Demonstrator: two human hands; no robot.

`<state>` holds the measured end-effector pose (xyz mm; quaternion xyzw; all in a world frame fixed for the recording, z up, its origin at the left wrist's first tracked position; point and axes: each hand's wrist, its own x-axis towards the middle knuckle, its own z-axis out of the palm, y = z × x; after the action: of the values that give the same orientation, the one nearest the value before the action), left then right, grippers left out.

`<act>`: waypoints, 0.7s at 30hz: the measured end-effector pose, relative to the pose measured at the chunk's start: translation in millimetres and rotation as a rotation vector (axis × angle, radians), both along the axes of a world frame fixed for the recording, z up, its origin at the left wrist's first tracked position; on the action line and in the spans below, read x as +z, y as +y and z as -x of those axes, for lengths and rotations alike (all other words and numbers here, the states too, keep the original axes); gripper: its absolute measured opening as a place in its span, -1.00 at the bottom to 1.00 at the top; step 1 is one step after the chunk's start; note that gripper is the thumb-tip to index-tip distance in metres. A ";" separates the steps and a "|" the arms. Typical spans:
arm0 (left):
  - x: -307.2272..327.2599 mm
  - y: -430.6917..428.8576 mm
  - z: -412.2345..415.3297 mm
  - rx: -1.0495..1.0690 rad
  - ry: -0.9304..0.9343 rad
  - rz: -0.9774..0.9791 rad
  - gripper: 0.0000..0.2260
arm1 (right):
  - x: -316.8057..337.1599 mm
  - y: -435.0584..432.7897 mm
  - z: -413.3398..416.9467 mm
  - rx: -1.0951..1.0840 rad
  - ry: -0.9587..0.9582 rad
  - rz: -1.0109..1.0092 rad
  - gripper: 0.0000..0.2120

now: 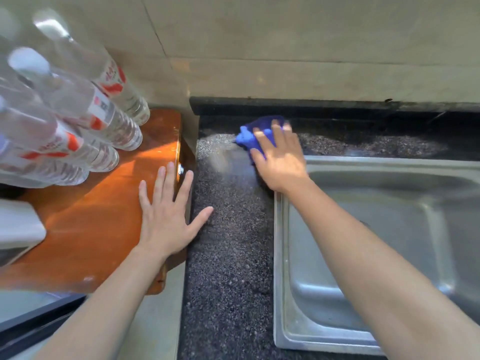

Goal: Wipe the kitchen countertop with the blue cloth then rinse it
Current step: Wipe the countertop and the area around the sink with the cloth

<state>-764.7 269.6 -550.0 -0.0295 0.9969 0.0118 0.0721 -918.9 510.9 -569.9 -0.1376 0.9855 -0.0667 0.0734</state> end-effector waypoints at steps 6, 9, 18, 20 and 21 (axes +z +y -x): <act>-9.7 -22.8 -1.4 0.014 -0.052 -0.028 -0.17 | 1.0 -6.6 4.5 -0.493 -0.026 -0.045 -0.46; -10.0 -24.7 -2.2 0.009 -0.061 -0.051 -0.15 | -0.4 -79.3 6.2 -0.398 -0.037 -0.019 -0.49; -13.0 -31.2 -2.6 -0.011 -0.024 -0.146 -0.23 | -3.9 -134.1 -0.2 0.112 -0.020 0.047 -0.49; -13.0 -31.8 -2.6 -0.012 -0.022 -0.143 -0.22 | -5.6 -94.4 0.7 0.095 0.003 0.028 -0.49; -12.9 -31.3 -2.3 -0.011 -0.022 -0.142 -0.22 | -5.9 -68.5 2.2 0.033 0.016 0.003 -0.48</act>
<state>-762.4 238.3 -562.9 -0.0187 0.9928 0.0819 0.0850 -921.1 442.4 -575.8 -0.1547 0.9835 -0.0658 0.0664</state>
